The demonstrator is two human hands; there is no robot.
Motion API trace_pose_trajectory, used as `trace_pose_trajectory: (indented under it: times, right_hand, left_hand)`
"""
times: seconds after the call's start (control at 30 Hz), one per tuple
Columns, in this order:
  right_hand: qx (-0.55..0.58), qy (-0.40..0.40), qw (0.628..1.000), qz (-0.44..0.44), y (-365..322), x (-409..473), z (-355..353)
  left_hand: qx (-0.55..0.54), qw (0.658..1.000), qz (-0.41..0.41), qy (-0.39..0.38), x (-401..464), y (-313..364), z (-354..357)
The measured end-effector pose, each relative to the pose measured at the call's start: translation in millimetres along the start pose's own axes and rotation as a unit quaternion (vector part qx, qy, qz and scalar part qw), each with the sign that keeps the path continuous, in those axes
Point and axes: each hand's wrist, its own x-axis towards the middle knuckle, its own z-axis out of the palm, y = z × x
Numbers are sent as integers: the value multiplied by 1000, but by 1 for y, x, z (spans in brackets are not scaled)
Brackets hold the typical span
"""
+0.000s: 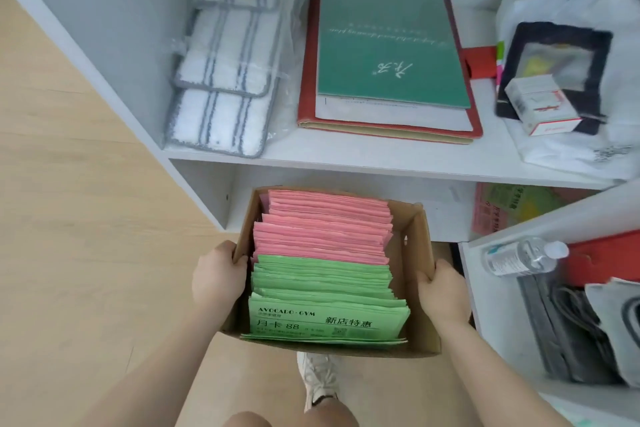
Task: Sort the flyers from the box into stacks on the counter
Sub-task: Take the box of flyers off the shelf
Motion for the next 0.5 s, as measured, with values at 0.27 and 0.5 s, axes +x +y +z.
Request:
trace_pose_trajectory:
  times: [0.27, 0.5]
  right_hand:
    - [13, 9, 997, 81, 22, -185, -173]
    - [37, 87, 982, 163, 51, -336, -304]
  left_hand:
    - [48, 994, 76, -66, -151, 67, -154]
    - [62, 965, 232, -107, -260, 141, -254]
